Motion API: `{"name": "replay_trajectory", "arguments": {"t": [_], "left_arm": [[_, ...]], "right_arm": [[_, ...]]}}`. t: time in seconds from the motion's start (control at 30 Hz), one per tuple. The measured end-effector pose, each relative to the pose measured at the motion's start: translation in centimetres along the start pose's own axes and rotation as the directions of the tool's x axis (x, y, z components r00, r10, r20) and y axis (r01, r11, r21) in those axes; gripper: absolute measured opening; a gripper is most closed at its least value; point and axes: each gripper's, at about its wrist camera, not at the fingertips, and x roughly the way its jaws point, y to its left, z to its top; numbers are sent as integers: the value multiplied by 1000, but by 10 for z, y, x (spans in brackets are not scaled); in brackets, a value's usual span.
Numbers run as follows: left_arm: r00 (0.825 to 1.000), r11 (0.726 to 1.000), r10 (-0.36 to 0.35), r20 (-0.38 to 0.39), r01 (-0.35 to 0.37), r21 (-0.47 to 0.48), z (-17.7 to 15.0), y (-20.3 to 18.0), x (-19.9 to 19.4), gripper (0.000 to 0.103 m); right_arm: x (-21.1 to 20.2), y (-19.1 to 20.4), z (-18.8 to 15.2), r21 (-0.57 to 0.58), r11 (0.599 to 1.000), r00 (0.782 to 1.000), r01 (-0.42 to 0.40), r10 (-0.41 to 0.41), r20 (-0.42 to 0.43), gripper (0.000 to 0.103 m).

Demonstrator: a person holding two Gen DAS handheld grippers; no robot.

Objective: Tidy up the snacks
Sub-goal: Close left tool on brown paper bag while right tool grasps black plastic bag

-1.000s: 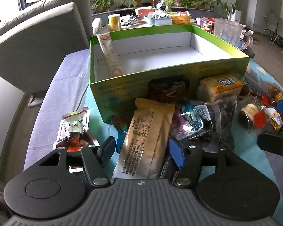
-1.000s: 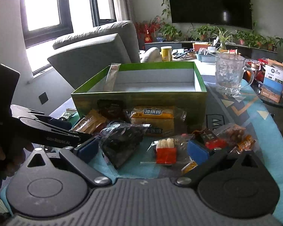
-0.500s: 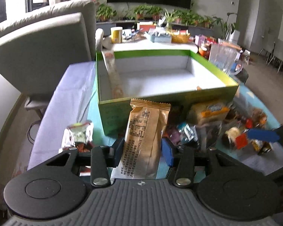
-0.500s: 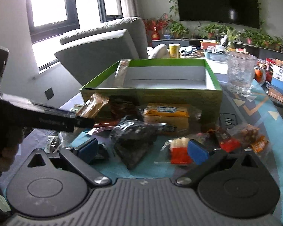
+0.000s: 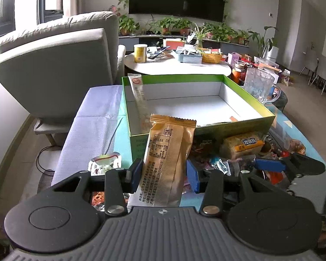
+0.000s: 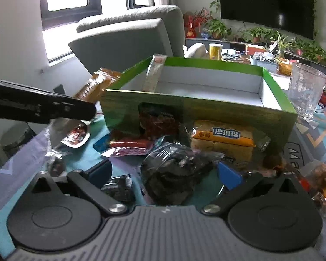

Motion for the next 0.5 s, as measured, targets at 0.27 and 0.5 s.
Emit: {"name": "replay_trajectory", "arguments": {"t": [0.27,0.5], "left_arm": [[1000,1000,4,-6,-4,-5,0,3,2,41],[1000,1000,3,-16,-3,-6,-1,1,7,41]], "right_arm": [[17,3,-3,-27,999,998,29,-30,-48,84],[18,-1,-2,10,998,997,64,-64,-43,84]]}}
